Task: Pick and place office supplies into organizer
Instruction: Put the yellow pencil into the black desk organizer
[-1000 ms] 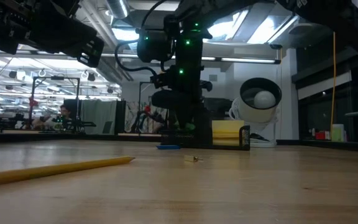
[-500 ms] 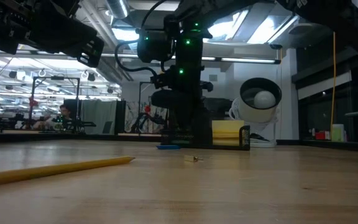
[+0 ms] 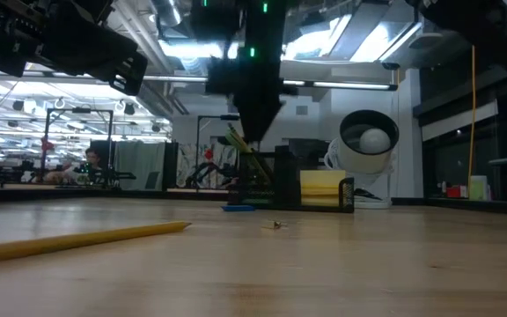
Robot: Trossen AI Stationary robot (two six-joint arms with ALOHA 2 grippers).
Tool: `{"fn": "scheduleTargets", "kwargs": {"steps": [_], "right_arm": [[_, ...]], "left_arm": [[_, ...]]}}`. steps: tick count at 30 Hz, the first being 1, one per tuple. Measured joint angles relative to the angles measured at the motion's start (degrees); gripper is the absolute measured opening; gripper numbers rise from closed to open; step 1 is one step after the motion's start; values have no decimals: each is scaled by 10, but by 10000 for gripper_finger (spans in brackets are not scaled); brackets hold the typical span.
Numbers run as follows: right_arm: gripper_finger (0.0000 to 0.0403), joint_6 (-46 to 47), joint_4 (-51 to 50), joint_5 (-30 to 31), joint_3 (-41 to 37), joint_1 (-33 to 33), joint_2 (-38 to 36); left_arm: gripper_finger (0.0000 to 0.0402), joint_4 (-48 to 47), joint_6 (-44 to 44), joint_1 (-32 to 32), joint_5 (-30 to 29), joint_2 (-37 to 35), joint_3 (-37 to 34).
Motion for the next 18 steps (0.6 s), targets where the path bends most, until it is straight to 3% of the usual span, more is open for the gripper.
{"fn": "scheduleTargets", "kwargs": {"steps": [6, 10, 18], "right_arm": [[52, -17, -75, 70, 92, 54, -1], [9, -14, -67, 74, 69, 83, -22], [6, 46, -52, 75, 28, 135, -26]], "left_arm": [[6, 0, 0, 0, 0, 0, 0], [6, 0, 0, 0, 0, 0, 0], [6, -11, 0, 0, 0, 0, 0]]}}
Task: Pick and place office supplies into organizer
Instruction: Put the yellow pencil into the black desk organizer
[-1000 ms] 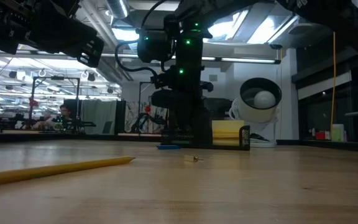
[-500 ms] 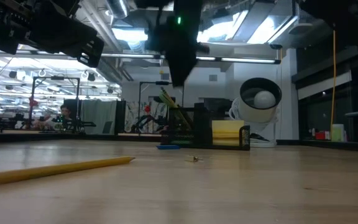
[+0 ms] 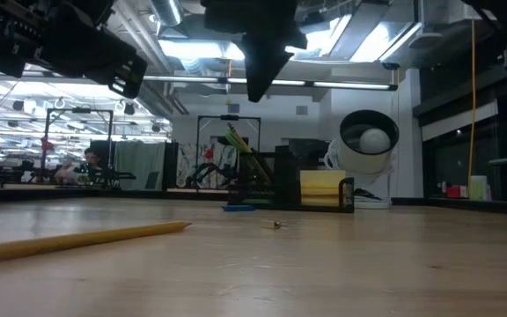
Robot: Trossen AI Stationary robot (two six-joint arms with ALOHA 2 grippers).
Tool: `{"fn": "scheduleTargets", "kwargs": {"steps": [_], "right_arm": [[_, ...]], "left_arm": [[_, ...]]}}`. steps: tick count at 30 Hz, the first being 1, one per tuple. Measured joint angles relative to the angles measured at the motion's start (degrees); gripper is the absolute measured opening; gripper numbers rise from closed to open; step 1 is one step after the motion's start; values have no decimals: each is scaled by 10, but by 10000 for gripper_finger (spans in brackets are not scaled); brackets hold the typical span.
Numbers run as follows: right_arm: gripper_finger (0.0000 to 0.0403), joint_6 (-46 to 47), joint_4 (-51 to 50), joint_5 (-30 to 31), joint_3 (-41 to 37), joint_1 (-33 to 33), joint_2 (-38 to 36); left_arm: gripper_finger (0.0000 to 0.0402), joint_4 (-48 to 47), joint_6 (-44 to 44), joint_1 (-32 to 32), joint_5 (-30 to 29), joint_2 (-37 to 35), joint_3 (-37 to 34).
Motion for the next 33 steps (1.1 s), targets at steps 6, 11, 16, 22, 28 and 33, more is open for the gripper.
{"fn": "scheduleTargets", "kwargs": {"steps": [6, 11, 16, 22, 28, 33], "right_arm": [[6, 58, 35, 20, -44, 43, -2], [4, 101, 50, 40, -78, 61, -3], [3, 122, 120, 40, -142, 69, -3], [2, 136, 210, 33, -244, 77, -29], [2, 125, 375, 35, -417, 77, -144], [8, 14, 564, 20, -541, 78, -232]], "left_arm": [[10, -10, 0, 0, 0, 0, 0], [15, -9, 0, 0, 0, 0, 0], [15, -14, 0, 0, 0, 0, 0], [17, -20, 0, 0, 0, 0, 0], [18, -21, -9, 0, 0, 0, 0], [20, -19, -28, 0, -11, 0, 0]]}}
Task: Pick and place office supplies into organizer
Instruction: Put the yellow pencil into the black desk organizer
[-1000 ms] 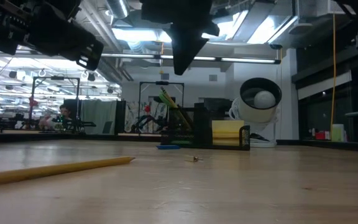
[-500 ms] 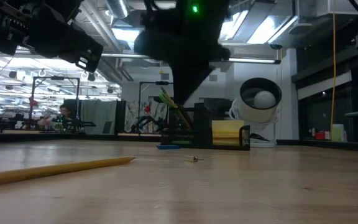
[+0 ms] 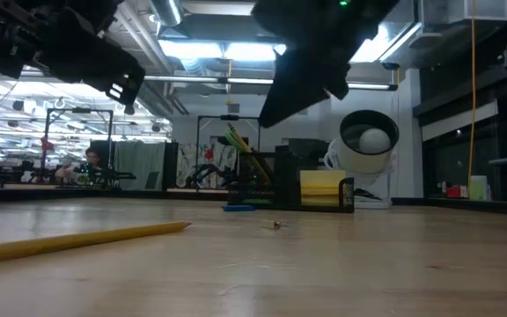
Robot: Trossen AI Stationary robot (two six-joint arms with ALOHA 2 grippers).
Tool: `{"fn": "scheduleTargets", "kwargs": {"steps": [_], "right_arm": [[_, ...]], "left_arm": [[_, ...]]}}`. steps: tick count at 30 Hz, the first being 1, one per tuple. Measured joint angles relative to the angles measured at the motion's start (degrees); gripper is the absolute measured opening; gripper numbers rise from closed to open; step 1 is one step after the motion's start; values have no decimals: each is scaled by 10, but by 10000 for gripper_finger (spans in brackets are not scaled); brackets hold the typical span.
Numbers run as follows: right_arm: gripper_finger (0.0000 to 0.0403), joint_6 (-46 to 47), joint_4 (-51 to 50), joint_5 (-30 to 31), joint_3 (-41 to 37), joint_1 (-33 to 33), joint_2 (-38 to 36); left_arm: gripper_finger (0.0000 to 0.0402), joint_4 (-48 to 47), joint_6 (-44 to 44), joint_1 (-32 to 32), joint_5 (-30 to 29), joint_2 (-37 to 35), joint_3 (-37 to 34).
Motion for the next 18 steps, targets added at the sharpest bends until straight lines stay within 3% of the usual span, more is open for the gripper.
{"fn": "scheduleTargets", "kwargs": {"steps": [4, 8, 13, 18], "right_arm": [[14, -57, 82, -14, -70, 1, -52], [7, -58, 168, -13, -151, 3, -98], [6, -33, 301, -11, -253, 9, -142], [28, -16, 371, -9, -300, 23, -165]], "left_arm": [[20, -2, -34, 0, -27, 0, 0], [22, -23, -45, -14, -55, 0, 3], [22, -176, -95, -66, -110, 1, 64], [22, -277, -115, -147, -191, 17, 133]]}}
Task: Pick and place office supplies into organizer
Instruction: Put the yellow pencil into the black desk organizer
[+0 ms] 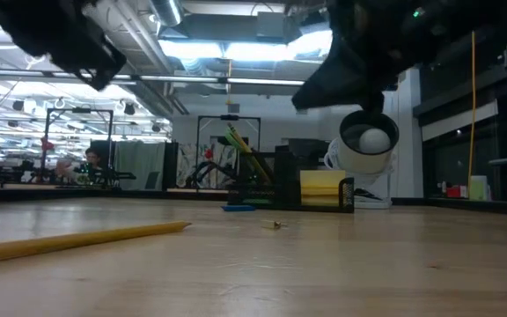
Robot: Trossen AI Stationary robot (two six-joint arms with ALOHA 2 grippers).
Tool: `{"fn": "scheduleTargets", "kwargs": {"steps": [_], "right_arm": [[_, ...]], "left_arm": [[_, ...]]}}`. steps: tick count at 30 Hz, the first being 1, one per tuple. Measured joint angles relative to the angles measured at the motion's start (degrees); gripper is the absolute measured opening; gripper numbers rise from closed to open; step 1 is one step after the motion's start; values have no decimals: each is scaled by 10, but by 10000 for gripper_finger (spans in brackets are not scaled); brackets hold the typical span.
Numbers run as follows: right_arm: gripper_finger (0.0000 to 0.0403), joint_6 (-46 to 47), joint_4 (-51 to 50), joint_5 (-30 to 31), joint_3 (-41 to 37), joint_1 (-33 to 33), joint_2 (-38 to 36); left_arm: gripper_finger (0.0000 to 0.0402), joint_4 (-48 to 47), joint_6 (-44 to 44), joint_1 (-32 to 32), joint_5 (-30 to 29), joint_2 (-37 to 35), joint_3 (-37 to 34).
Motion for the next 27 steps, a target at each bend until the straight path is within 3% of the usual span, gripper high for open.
{"fn": "scheduleTargets", "kwargs": {"steps": [5, 10, 16, 22, 27], "right_arm": [[33, -24, 4, -1, -1, 21, -10], [34, -62, -1, -1, 0, 33, -26], [34, -87, -20, -1, 0, 33, -32], [35, -118, -50, -1, 0, 36, -62], [35, -119, -94, -1, 0, 36, -80]], "left_arm": [[22, -98, -89, -60, -91, 34, 69], [22, -141, -166, -83, -126, 112, 137], [22, -151, -239, -77, -130, 234, 224], [22, -222, -301, -70, -124, 324, 313], [23, -283, -374, -55, -67, 380, 369]]}}
